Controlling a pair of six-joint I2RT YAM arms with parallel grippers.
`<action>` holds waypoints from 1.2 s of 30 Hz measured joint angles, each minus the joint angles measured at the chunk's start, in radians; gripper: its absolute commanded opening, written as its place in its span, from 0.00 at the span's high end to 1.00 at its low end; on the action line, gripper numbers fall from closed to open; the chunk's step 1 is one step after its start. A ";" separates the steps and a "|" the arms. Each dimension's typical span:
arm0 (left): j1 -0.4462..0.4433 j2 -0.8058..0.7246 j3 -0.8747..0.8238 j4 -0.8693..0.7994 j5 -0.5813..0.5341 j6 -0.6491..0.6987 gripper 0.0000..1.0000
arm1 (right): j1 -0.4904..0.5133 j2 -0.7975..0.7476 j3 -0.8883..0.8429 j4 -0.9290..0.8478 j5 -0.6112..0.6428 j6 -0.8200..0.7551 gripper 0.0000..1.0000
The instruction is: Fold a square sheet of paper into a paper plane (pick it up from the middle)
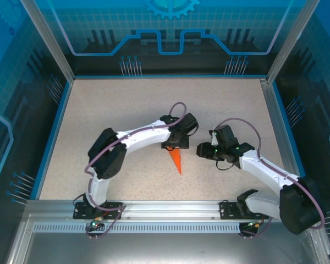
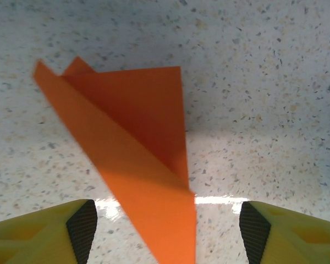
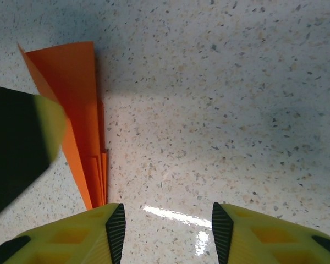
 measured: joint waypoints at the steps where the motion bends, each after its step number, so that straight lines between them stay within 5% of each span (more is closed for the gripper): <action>1: -0.008 0.026 0.023 -0.022 -0.010 -0.011 0.29 | -0.003 -0.004 -0.004 -0.001 0.002 0.003 0.51; 6: -0.019 0.070 0.050 -0.097 -0.041 -0.041 0.33 | -0.021 -0.040 -0.035 -0.001 0.011 0.011 0.49; 15: -0.018 0.068 0.042 -0.131 -0.061 -0.059 0.57 | -0.035 -0.055 -0.064 0.002 0.001 0.023 0.48; 24: -0.018 -0.071 -0.107 -0.076 -0.073 -0.062 0.94 | -0.035 -0.012 -0.064 0.070 -0.105 0.018 0.47; 36: 0.034 -0.222 -0.356 0.139 -0.014 -0.026 0.97 | 0.084 0.254 0.072 0.151 -0.276 -0.039 0.48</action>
